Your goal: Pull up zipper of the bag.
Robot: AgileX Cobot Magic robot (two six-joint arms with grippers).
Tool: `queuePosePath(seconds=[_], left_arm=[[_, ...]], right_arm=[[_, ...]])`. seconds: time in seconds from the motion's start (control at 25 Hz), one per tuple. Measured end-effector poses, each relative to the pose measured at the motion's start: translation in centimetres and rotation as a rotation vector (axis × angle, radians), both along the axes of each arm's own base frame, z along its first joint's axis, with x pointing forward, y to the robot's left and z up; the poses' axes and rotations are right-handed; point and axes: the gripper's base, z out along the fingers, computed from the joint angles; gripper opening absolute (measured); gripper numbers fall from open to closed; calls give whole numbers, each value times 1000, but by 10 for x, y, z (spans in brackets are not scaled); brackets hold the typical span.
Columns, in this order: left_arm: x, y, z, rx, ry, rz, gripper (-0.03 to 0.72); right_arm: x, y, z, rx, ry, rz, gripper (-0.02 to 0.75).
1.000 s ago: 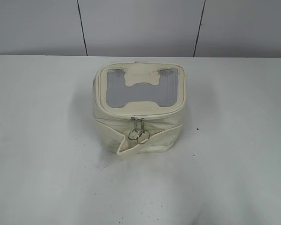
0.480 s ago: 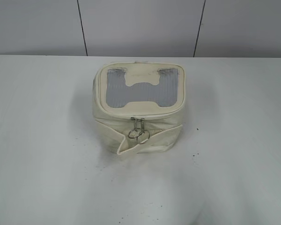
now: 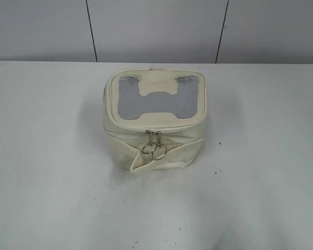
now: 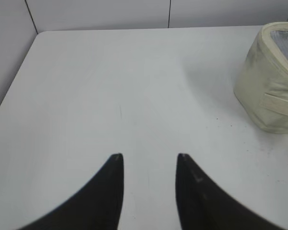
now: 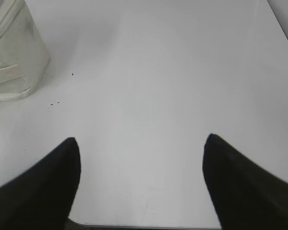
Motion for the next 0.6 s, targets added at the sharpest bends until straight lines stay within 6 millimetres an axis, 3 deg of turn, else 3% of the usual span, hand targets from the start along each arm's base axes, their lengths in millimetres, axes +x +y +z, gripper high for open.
queuePosePath(seconds=[0.6], left_arm=[[0,0,0,0,0,41,277]], right_arm=[[0,0,0,0,0,0,591]])
